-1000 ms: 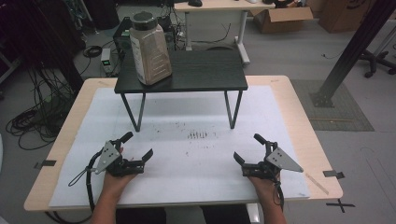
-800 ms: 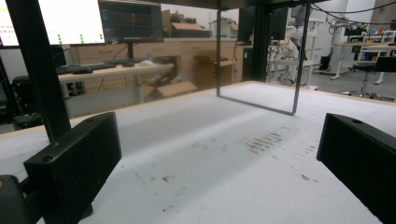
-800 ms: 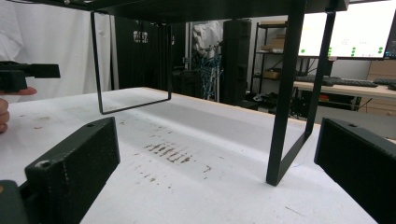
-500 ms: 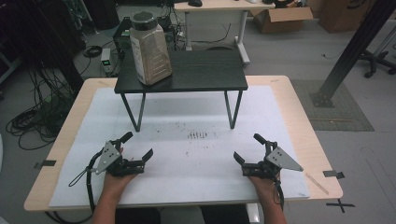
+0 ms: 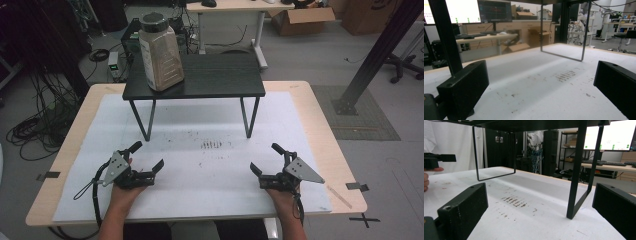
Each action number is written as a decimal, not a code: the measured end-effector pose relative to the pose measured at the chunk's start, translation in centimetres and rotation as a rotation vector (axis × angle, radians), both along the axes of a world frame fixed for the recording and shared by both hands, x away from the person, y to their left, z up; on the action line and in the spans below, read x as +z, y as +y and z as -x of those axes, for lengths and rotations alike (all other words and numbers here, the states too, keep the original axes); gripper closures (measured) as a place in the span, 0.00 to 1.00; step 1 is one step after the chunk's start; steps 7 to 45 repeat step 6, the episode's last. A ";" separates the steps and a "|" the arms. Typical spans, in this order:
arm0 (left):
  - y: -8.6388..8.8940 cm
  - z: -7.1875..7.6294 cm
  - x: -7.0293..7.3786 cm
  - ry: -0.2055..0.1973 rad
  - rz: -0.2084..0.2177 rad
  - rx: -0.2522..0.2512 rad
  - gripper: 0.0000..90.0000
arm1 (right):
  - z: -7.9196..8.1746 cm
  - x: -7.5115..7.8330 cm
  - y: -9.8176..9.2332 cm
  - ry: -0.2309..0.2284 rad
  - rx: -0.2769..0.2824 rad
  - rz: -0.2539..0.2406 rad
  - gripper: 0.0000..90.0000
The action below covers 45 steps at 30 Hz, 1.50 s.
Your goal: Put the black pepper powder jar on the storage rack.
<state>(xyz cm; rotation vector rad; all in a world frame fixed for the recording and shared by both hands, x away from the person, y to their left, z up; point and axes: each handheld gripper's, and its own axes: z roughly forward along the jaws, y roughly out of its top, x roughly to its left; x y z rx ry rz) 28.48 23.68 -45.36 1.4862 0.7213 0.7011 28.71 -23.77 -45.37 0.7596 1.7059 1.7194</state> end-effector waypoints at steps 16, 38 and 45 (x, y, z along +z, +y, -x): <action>0.0 0.0 0.0 0.001 -0.001 0.001 0.00 | 0.0 0.0 0.0 -0.002 -0.001 -0.001 0.00; 0.0 0.0 0.0 0.001 -0.001 0.001 0.00 | 0.0 0.0 0.0 -0.002 -0.001 -0.001 0.00; 0.0 0.0 0.0 0.001 -0.001 0.001 0.00 | 0.0 0.0 0.0 -0.002 -0.001 -0.001 0.00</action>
